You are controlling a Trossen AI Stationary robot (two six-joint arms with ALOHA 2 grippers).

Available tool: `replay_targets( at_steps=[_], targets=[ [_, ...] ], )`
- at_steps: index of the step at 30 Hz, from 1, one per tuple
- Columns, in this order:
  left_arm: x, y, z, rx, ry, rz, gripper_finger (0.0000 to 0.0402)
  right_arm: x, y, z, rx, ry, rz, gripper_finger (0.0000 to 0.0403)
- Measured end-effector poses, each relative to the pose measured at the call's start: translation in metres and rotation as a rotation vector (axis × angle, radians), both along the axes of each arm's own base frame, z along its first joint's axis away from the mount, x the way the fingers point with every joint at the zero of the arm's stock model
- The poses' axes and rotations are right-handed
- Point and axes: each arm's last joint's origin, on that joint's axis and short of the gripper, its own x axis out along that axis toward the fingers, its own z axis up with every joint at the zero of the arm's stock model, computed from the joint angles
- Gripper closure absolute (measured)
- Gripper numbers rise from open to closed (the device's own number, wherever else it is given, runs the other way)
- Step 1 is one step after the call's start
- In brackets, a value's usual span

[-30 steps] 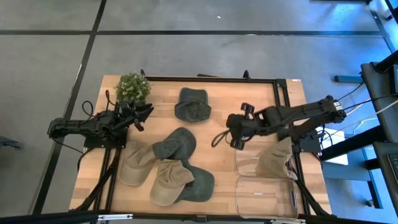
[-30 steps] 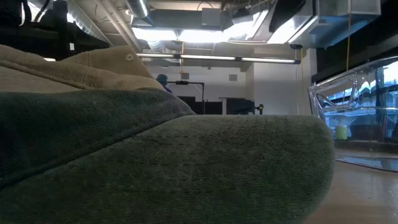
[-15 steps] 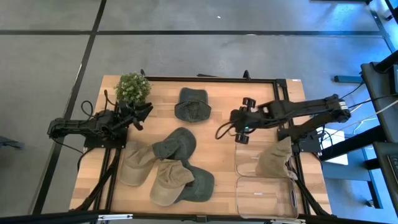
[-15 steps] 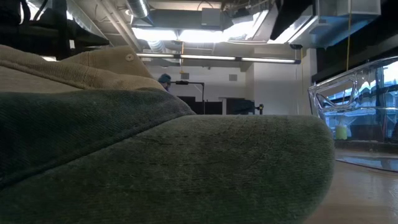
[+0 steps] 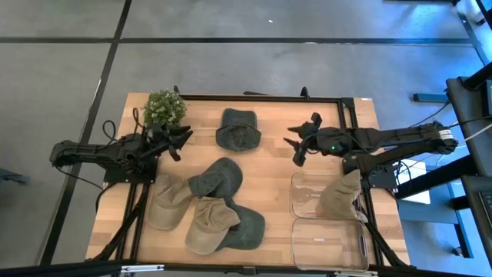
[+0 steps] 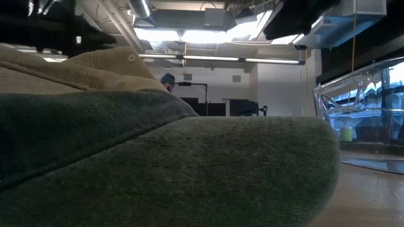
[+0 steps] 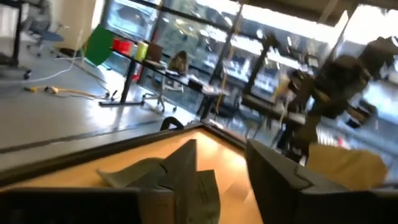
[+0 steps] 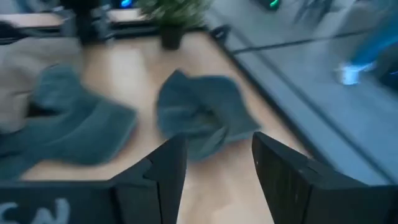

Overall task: Pick & Place hat
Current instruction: Put the top black cap into the bottom transparent bin

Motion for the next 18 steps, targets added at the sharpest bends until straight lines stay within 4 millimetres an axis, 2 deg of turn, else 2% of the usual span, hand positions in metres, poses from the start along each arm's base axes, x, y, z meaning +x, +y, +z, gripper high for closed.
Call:
replay_targets(
  at_steps=[3, 7, 11, 18],
  targets=[
    [0.015, 0.0, 0.019, 0.112, 0.132, -0.01, 0.0269, 0.003, -0.009, -0.002, -0.04, -0.039, -0.042, 0.022],
    [0.044, 0.001, 0.034, 0.308, 0.417, -0.02, 0.0269, 0.003, -0.019, -0.002, -0.028, -0.065, -0.093, 0.022],
    [0.072, 0.012, 0.032, 0.363, 0.65, -0.08, 0.0269, 0.003, -0.024, -0.002, -0.007, -0.085, -0.13, 0.022],
    [0.105, 0.037, 0.008, 0.333, 0.791, -0.21, 0.0269, 0.002, -0.029, -0.001, -0.009, -0.087, -0.15, 0.0221]
  ],
)
